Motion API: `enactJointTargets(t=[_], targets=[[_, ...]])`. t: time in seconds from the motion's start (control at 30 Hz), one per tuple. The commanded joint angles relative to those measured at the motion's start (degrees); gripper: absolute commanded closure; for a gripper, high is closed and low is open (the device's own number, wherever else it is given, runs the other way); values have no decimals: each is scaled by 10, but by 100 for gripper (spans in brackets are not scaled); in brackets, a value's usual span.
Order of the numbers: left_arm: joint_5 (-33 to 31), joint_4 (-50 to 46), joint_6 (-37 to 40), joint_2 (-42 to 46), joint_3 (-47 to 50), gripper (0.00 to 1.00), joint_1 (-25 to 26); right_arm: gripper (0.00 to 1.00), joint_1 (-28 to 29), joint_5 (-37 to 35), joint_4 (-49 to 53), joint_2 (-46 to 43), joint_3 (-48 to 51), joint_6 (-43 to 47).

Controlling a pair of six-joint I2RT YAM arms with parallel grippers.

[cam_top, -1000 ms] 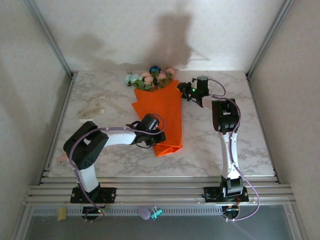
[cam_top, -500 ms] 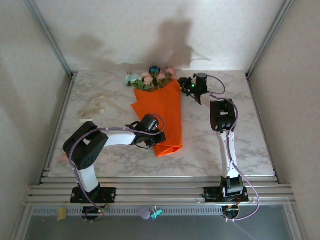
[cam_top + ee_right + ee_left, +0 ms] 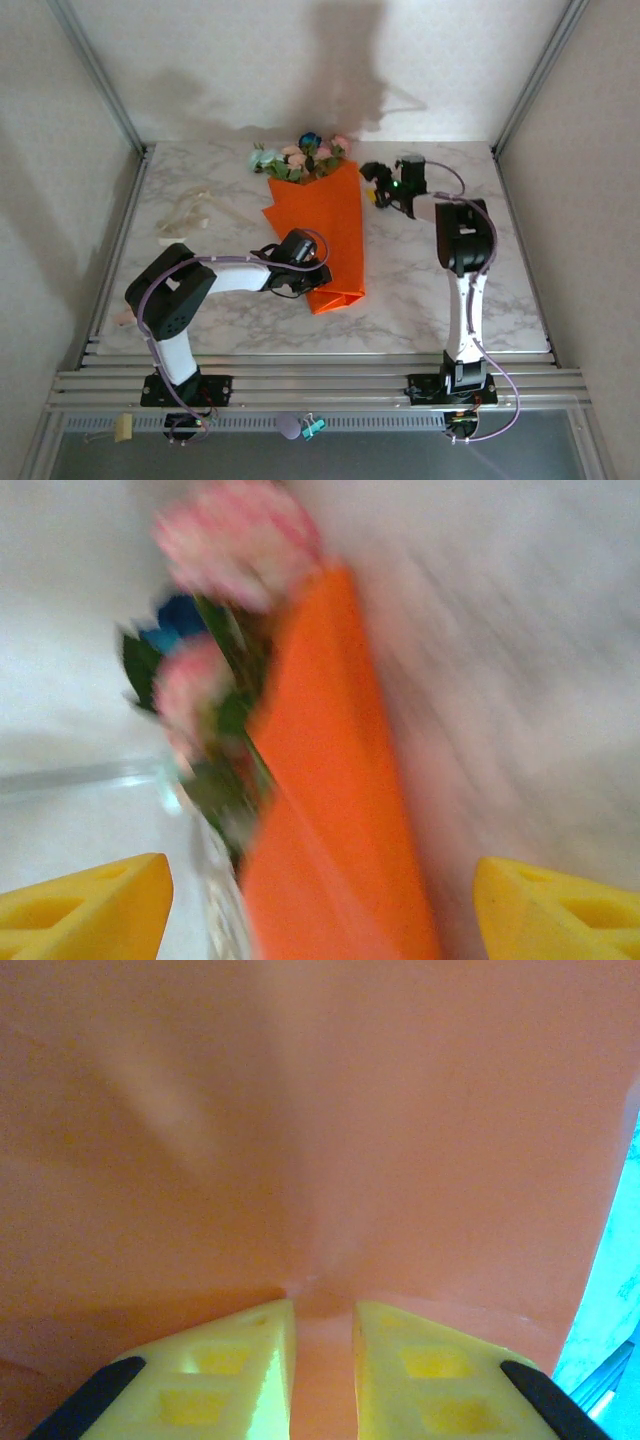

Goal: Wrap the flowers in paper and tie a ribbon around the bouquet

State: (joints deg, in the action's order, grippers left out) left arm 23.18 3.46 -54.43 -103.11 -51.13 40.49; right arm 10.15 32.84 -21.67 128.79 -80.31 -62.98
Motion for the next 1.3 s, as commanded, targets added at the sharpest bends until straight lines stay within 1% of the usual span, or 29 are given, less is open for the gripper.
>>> enactJointTargets(t=[0.0, 0.07, 0.13, 0.2, 0.3, 0.37, 0.4, 0.43, 0.47, 0.53, 0.57, 0.63, 0.67, 0.7, 0.73, 0.77, 0.8, 0.87, 0.97, 1.0, 1.03, 1.13, 1.17, 1.2, 1.23, 1.27], targets=[[3, -62, -4, -17, 25, 77, 1, 25, 13, 22, 71, -100, 175, 47], [3, -61, -2, -18, 24, 77, 1, 27, 35, 26, 82, -167, 278, 68], [1, -62, 1, -19, 20, 77, 1, 33, 61, 29, 78, -234, 366, 70], [-2, -66, 7, -20, 16, 77, 1, 38, 82, 21, 69, -285, 425, 61], [-6, -70, 11, -20, 11, 77, 1, 42, 107, 9, 78, -328, 466, 56], [-8, -71, 13, -21, 10, 77, 1, 42, 118, 0, 90, -329, 465, 63], [-8, -70, 13, -21, 10, 77, 1, 45, 119, 0, 88, -322, 463, 67], [-9, -70, 12, -21, 10, 77, 2, 51, 119, 1, 86, -313, 459, 71], [-10, -70, 13, -20, 10, 77, 1, 60, 119, 1, 88, -308, 457, 73], [-12, -72, 14, -20, 9, 77, 1, 97, 120, -5, 97, -310, 453, 77], [-13, -72, 14, -21, 8, 77, 1, 100, 119, -10, 104, -319, 456, 78], [-15, -74, 16, -23, 5, 77, 1, 100, 120, -18, 115, -345, 468, 80], [-16, -76, 17, -23, 3, 77, 1, 97, 120, -20, 127, -358, 473, 84], [-17, -77, 19, -24, 2, 77, 1, 70, 121, -18, 137, -370, 478, 89], [-18, -78, 19, -24, 1, 77, 1, 51, 120, -17, 144, -381, 483, 93], [-18, -78, 20, -24, 1, 77, 1, 40, 121, -13, 147, -392, 491, 97], [-18, -77, 20, -24, 1, 77, 1, 37, 124, -7, 150, -400, 497, 101], [-19, -77, 19, -25, -1, 77, 2, 41, 132, 4, 159, -412, 506, 105], [-20, -78, 21, -29, -5, 77, 3, 43, 147, 10, 166, -424, 528, 99], [-20, -79, 21, -30, -6, 77, 3, 49, 149, 8, 169, -428, 537, 98], [-21, -78, 21, -30, -7, 77, 4, 59, 150, 7, 169, -432, 544, 97], [-21, -78, 20, -31, -8, 77, 6, 93, 150, -5, 171, -454, 567, 92], [-21, -77, 20, -31, -8, 77, 7, 100, 150, -10, 177, -460, 569, 92], [-21, -77, 20, -32, -8, 77, 8, 100, 150, -14, 184, -464, 568, 91], [-21, -77, 21, -32, -8, 77, 8, 92, 150, -14, 185, -468, 569, 89], [-21, -77, 21, -32, -8, 77, 9, 68, 150, -13, 186, -473, 570, 85]])
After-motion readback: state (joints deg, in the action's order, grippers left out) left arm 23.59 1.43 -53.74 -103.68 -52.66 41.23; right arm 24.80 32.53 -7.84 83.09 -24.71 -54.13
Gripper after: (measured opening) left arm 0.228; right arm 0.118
